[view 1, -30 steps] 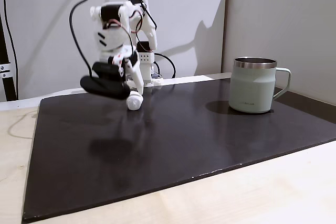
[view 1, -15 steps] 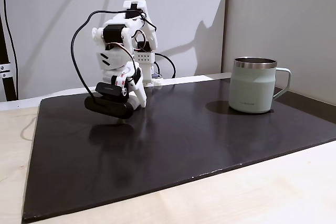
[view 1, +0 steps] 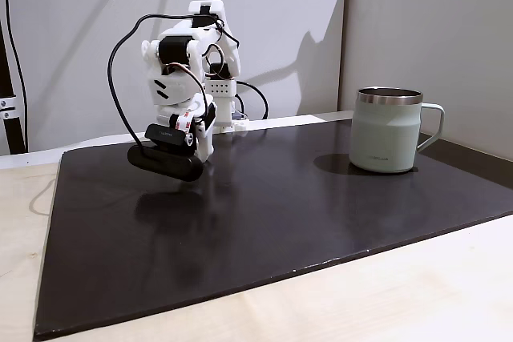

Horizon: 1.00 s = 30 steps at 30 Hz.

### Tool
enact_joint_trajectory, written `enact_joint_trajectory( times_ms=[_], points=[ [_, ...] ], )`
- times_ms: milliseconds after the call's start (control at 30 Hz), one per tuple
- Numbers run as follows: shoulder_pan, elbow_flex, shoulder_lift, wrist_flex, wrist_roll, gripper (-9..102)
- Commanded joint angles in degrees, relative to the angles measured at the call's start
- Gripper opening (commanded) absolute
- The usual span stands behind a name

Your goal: Grasp a gauze and put it in the cup.

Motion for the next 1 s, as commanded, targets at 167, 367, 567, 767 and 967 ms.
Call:
enact_joint_trajectory(
  times_ms=[167, 367, 567, 767, 967],
  points=[
    [-1.85, -1.76, 13.18, -0.09, 5.10, 0],
    [-4.31, -1.93, 21.09, -0.09, 10.55, 0],
    [-7.65, -1.85, 31.99, 0.09, 14.85, 0],
    [-10.37, -2.55, 39.02, 0.00, 17.67, 0],
    [-13.71, -7.73, 38.58, -0.18, 26.02, 0]
  ],
)
